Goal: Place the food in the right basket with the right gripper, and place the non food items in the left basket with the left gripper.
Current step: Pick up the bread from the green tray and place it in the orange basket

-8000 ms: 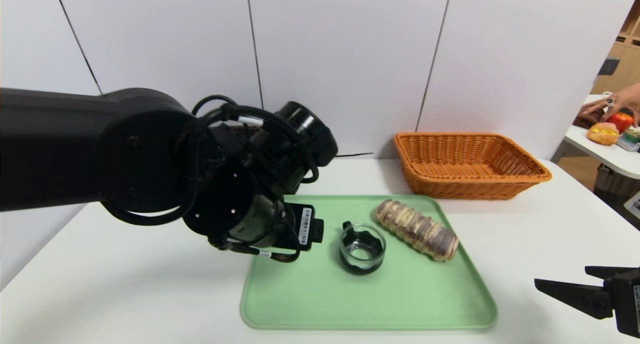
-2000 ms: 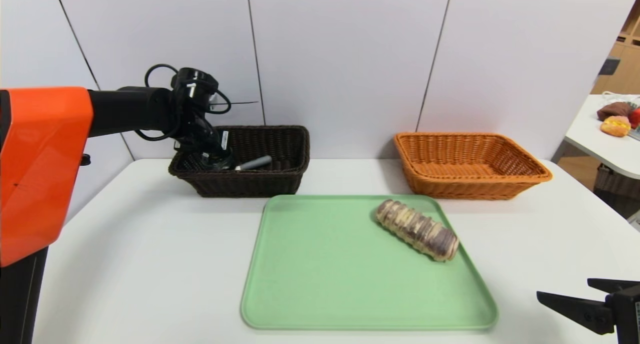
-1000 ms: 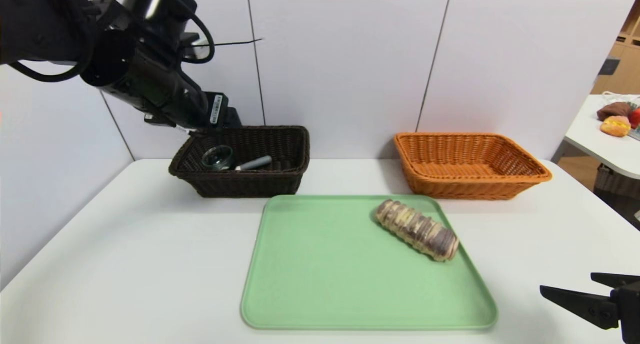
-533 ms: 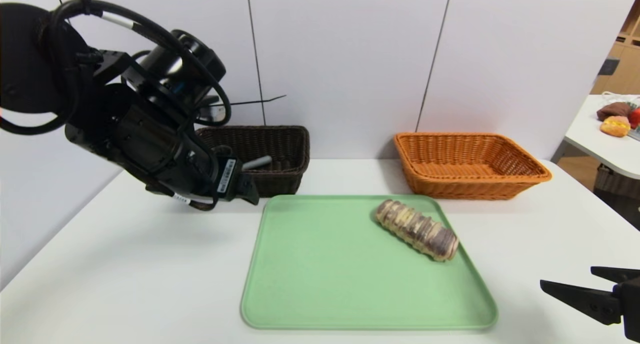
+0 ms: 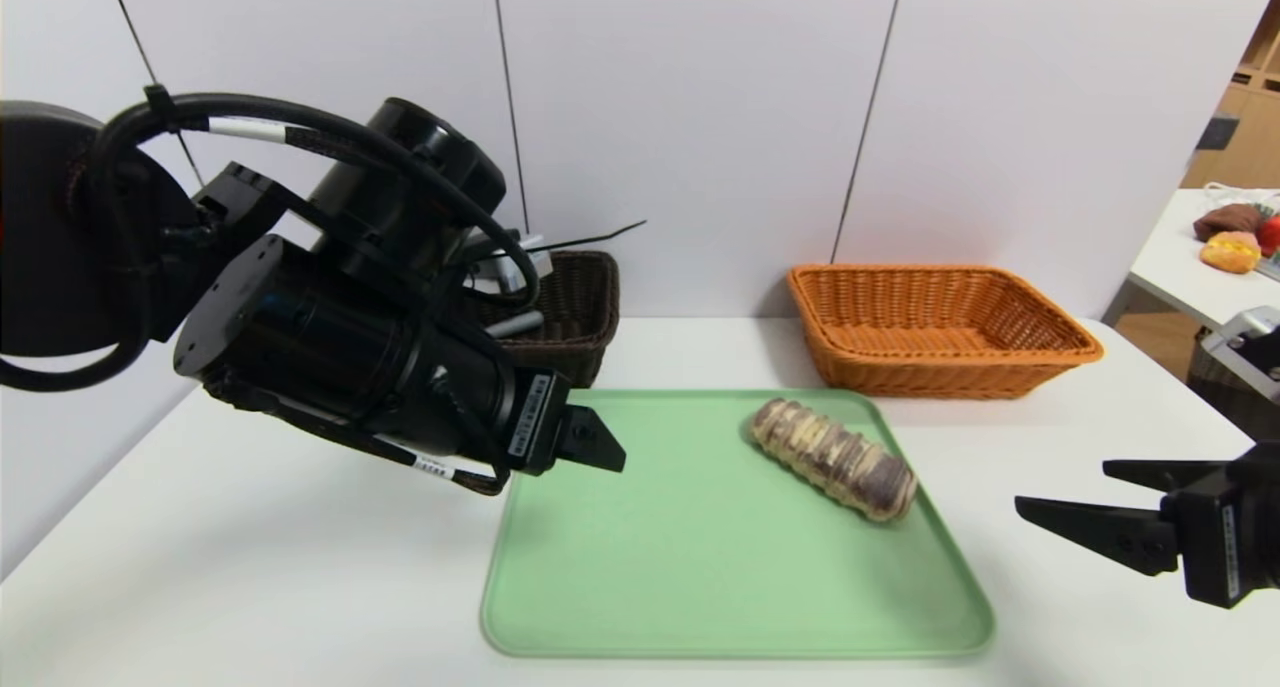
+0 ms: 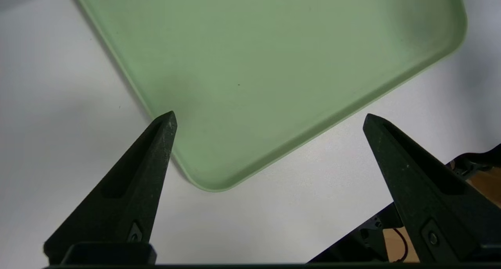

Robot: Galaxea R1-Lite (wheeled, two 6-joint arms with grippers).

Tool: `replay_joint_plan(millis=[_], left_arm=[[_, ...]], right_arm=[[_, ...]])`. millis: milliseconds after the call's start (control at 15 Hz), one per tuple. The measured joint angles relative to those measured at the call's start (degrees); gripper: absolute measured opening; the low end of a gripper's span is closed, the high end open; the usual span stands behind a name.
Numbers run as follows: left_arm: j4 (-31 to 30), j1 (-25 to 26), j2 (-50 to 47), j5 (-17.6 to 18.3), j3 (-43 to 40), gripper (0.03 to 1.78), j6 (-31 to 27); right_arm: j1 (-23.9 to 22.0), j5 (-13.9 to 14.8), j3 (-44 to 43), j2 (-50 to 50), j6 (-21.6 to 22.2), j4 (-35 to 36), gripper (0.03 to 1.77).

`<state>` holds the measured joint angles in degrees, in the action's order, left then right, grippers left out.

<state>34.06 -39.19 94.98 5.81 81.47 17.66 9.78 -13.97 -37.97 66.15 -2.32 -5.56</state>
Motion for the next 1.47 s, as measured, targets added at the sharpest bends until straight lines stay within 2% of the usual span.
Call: replay_joint_plan(millis=[267, 467, 800, 933, 1200, 1333, 1467], left_arm=[[-5.34, -1.12, -0.90, 0.24, -3.99, 1.69, -1.79], [-5.46, -1.27, -1.05, 0.16, -4.73, 1.69, -2.05], [-5.56, -1.33, -0.96, -0.06, -5.47, 1.69, -2.16], [-5.62, -1.33, -0.77, -0.11, -5.47, 1.69, -2.26], [-5.60, -1.32, -0.51, -0.12, -5.58, 1.69, -2.16], [-5.57, -1.32, -0.33, -0.15, -5.75, 1.69, -2.21], [-5.57, -1.32, -0.18, -0.17, -5.79, 1.69, -2.23]], right_arm=[[6.92, 0.35, -6.70, 7.47, 0.04, 0.99, 1.71], [10.18, 1.00, -11.56, 13.68, 0.12, 0.66, 1.71], [13.37, 7.63, -17.12, 22.19, -0.21, -2.07, 1.71], [14.03, 10.47, -18.86, 25.00, -2.08, -2.56, 1.71], [14.51, 12.24, -21.33, 28.53, -5.75, -6.95, 1.71], [14.53, 12.46, -22.69, 29.75, -5.92, -7.74, 1.71], [14.58, 13.84, -24.28, 30.84, -5.91, -9.33, 1.71]])
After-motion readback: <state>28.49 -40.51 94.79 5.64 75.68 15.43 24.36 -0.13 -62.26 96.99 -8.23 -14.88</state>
